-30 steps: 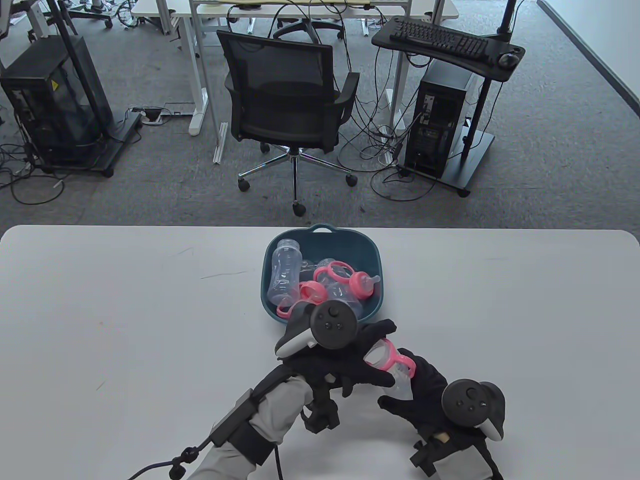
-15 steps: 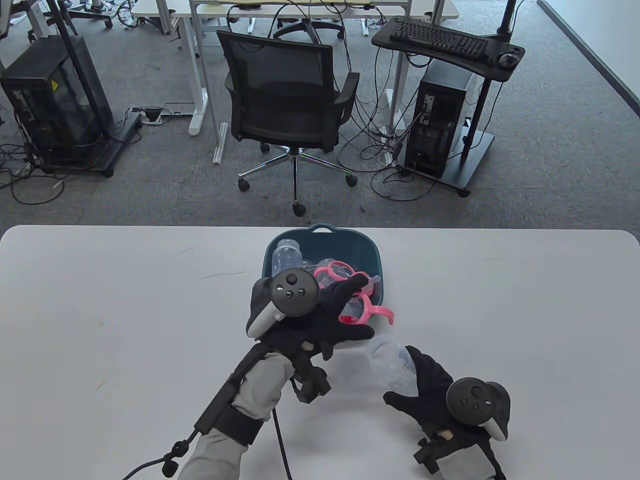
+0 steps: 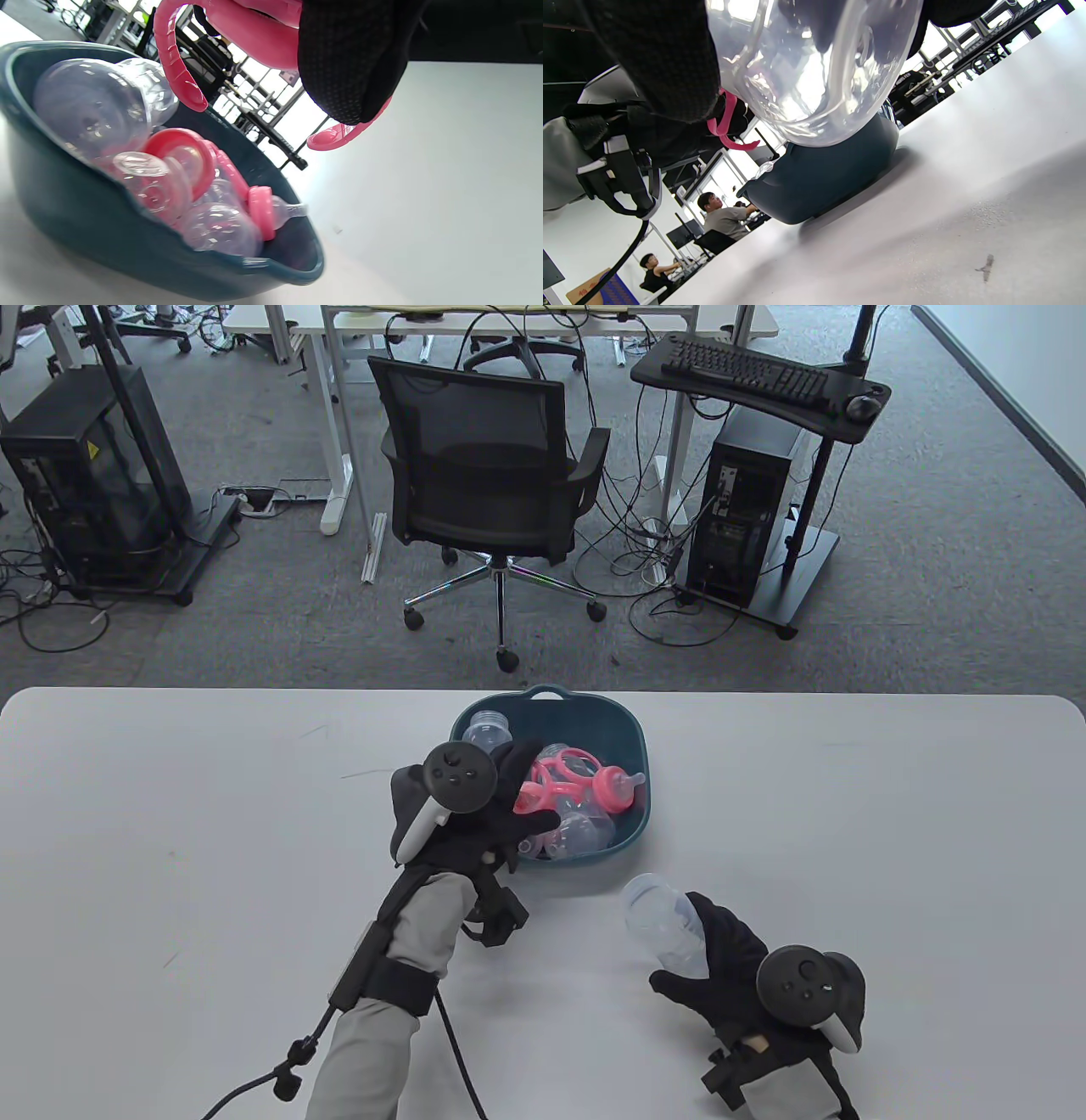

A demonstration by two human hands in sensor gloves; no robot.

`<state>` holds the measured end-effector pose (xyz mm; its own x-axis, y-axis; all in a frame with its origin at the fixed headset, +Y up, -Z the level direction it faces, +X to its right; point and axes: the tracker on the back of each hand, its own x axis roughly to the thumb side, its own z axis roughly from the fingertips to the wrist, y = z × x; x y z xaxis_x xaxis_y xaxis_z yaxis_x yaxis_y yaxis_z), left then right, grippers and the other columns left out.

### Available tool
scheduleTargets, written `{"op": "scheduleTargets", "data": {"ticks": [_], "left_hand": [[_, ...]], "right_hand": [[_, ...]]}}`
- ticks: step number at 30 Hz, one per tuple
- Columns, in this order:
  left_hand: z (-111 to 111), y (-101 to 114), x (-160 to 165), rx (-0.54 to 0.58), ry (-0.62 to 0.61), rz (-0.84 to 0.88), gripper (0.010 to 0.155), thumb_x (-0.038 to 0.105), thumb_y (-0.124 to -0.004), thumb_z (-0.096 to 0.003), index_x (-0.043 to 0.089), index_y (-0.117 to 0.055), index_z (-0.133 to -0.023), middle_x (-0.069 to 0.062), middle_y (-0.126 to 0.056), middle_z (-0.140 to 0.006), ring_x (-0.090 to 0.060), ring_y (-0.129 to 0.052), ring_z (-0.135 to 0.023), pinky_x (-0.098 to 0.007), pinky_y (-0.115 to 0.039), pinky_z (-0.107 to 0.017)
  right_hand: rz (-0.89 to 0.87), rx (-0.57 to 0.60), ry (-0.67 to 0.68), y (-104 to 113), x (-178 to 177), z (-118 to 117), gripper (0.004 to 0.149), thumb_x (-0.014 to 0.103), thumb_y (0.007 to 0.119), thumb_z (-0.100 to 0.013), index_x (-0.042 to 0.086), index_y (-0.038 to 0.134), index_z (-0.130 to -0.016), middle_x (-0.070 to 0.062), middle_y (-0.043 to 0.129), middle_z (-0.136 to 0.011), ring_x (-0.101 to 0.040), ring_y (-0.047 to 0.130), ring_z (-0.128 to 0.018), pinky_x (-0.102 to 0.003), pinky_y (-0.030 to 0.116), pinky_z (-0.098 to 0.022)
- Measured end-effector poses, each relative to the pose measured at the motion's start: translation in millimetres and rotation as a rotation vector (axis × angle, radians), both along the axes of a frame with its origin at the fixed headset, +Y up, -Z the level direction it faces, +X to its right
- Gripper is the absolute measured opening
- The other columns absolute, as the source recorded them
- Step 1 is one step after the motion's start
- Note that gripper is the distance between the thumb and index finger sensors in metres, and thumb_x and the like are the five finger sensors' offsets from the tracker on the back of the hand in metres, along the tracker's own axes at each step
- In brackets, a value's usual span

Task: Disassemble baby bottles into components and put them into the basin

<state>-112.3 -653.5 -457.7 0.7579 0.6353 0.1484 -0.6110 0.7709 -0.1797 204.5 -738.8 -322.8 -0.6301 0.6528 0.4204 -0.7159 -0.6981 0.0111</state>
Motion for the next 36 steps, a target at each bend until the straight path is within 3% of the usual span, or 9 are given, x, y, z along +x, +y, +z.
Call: {"op": "scheduleTargets", "data": {"ticks": [13, 20, 29, 36], "left_hand": [[-16, -31, 10, -0.081, 0.1, -0.217, 0.083, 0.048, -0.089, -0.0421, 0.04, -0.041, -0.109, 0.005, -0.037, -0.116, -0.028, -0.031, -0.118, -0.056, -0.006, -0.076], [-21, -41, 10, -0.081, 0.155, -0.249, 0.082, 0.054, -0.085, -0.0419, 0.04, -0.041, -0.109, 0.005, -0.038, -0.115, -0.029, -0.028, -0.118, -0.058, -0.006, -0.076], [-19, -43, 9, -0.088, 0.159, -0.264, 0.082, 0.059, -0.08, -0.0426, 0.041, -0.036, -0.11, 0.006, -0.03, -0.117, -0.029, -0.019, -0.118, -0.056, -0.005, -0.076], [-2, -34, -2, -0.029, 0.123, -0.243, 0.082, 0.059, -0.08, -0.0425, 0.041, -0.035, -0.11, 0.006, -0.027, -0.118, -0.028, -0.016, -0.118, -0.056, -0.005, -0.076]], "right_hand": [[-0.011, 0.014, -0.009, 4, 2, 0, 0.091, 0.044, 0.092, -0.044, 0.004, 0.041, -0.108, -0.023, 0.058, -0.102, -0.051, 0.062, -0.09, -0.069, 0.052, -0.062], [-0.012, 0.022, -0.004, 5, 2, 1, 0.091, 0.044, 0.092, -0.044, 0.004, 0.041, -0.108, -0.023, 0.058, -0.102, -0.051, 0.062, -0.09, -0.069, 0.052, -0.062], [-0.017, 0.021, -0.006, 6, 2, 2, 0.091, 0.044, 0.092, -0.044, 0.004, 0.041, -0.108, -0.023, 0.058, -0.102, -0.051, 0.062, -0.09, -0.069, 0.052, -0.062], [-0.014, 0.02, -0.006, 7, 1, 3, 0.091, 0.044, 0.092, -0.044, 0.004, 0.041, -0.108, -0.023, 0.058, -0.102, -0.051, 0.063, -0.09, -0.069, 0.052, -0.062]]}}
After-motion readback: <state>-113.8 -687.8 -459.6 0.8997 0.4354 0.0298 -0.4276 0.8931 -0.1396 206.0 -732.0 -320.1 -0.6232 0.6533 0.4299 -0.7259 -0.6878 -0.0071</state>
